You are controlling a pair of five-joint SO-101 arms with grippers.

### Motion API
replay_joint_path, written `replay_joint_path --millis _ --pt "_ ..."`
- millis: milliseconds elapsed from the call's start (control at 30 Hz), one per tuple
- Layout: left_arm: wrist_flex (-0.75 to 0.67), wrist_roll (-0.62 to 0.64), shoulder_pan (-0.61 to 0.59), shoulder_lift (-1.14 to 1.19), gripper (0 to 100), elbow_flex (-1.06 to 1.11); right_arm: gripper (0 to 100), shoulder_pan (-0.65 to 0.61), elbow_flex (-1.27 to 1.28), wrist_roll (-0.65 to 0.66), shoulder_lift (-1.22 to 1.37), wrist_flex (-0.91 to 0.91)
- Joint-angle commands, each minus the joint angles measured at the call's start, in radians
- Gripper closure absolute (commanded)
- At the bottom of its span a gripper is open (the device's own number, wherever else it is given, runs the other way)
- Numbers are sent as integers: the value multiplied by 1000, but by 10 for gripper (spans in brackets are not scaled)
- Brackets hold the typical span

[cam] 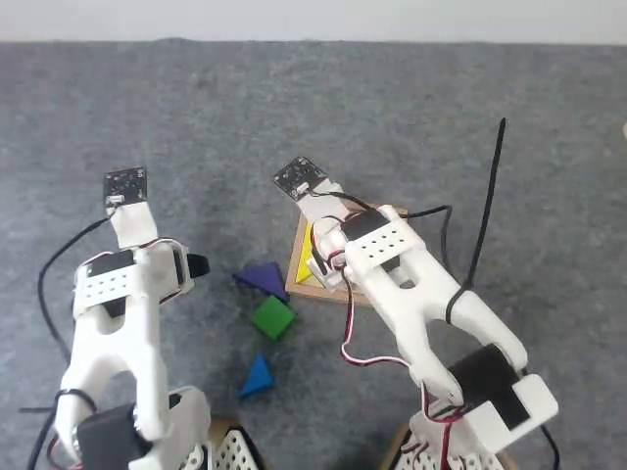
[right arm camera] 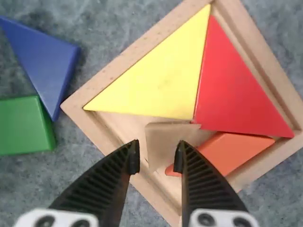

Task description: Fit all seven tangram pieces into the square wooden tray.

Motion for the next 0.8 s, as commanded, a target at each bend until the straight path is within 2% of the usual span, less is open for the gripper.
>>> replay_joint_path --millis 0,133,433,767 --pt "-17 -5 5 -38 705 -4 865 -58 -44 -26 -56 -39" --pt "-17 -5 5 -38 705 -4 865 -110 -46 -26 -31 -62" --pt "-17 -5 5 -38 705 -4 865 -108 -75 -15 124 -104" --pt "-17 -5 5 -38 705 -4 865 21 -80 -12 81 -99"
